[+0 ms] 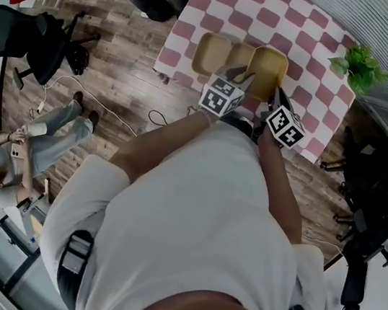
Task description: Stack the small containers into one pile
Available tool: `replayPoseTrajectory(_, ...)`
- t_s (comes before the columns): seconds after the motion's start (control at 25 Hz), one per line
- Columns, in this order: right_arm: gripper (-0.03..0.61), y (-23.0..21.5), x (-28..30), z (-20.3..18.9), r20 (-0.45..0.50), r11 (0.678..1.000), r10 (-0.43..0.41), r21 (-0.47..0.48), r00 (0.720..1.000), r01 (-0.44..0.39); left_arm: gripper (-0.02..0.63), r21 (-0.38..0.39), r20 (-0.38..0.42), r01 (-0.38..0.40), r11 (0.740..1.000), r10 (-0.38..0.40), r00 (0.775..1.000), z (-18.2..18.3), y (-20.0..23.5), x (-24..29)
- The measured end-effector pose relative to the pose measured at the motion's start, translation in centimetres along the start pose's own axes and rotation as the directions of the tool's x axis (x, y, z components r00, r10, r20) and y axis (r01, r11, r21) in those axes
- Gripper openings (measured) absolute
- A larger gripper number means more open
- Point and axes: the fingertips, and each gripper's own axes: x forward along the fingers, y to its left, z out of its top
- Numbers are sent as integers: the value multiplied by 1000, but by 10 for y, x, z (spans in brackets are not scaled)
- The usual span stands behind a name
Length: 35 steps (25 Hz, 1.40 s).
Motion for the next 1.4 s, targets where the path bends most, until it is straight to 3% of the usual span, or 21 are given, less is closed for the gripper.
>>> replayPoseTrajectory(0.24,41,36,17,-11,-36,998,60,-27,998,-61,106,-49,31,-85,995,87,996,-4,34,-26)
replayPoseTrajectory(0.48,41,54,22,-20,-53,996,77,-38,996,-79,106,-59,35,-118,991,120,992,-9,49,-40)
replayPoseTrajectory(0.96,43,48,40,-31,-83,999,31,-8,996,-32,104,73,-25,-144,987,146,989,-23,68,-21)
replayPoseTrajectory(1.4,43,32,67,-66,-142,1000,-7,18,990,9,104,136,-119,-143,980,160,980,-61,89,5)
